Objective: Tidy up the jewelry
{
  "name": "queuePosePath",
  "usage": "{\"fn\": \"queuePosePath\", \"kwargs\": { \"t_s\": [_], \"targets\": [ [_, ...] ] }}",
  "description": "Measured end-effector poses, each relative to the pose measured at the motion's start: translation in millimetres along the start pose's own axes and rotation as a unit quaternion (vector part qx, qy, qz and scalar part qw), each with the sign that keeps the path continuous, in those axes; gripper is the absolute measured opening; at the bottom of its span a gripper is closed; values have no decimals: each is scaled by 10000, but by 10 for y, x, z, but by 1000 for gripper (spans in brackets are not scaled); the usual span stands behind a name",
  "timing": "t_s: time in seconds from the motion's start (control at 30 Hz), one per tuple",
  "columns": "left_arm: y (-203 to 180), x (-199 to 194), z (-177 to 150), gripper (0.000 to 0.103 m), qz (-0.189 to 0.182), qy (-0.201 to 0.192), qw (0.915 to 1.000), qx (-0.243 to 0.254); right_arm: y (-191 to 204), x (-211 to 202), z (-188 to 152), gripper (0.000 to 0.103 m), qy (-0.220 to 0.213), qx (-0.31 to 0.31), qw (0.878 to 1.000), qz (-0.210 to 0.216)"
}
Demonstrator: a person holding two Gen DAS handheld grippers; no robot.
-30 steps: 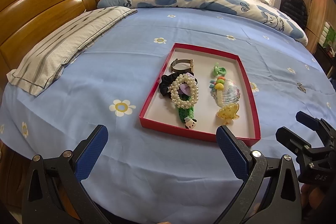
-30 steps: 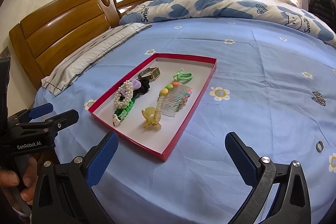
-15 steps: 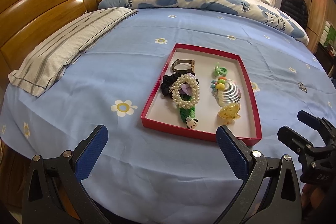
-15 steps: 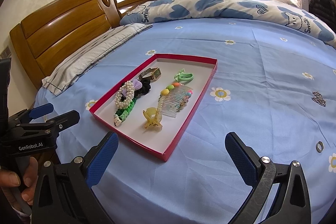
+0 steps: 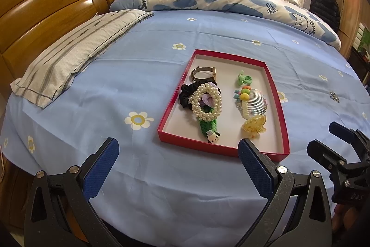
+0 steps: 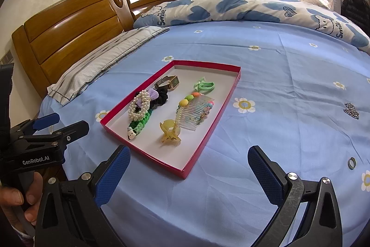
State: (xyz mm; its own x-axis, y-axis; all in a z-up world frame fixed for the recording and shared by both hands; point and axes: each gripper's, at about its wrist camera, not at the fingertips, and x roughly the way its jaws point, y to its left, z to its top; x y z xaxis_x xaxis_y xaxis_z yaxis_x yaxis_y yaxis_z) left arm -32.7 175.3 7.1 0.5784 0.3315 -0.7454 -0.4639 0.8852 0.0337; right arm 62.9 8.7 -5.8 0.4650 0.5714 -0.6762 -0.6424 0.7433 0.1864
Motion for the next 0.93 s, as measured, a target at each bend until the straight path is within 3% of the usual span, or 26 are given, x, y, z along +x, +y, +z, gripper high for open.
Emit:
{"fn": "queuePosePath", "kwargs": {
  "t_s": [0.93],
  "targets": [
    [-161, 155, 82, 103, -84, 153, 9998, 136, -201, 97, 19, 103, 98, 217, 9997, 80]
  ]
}}
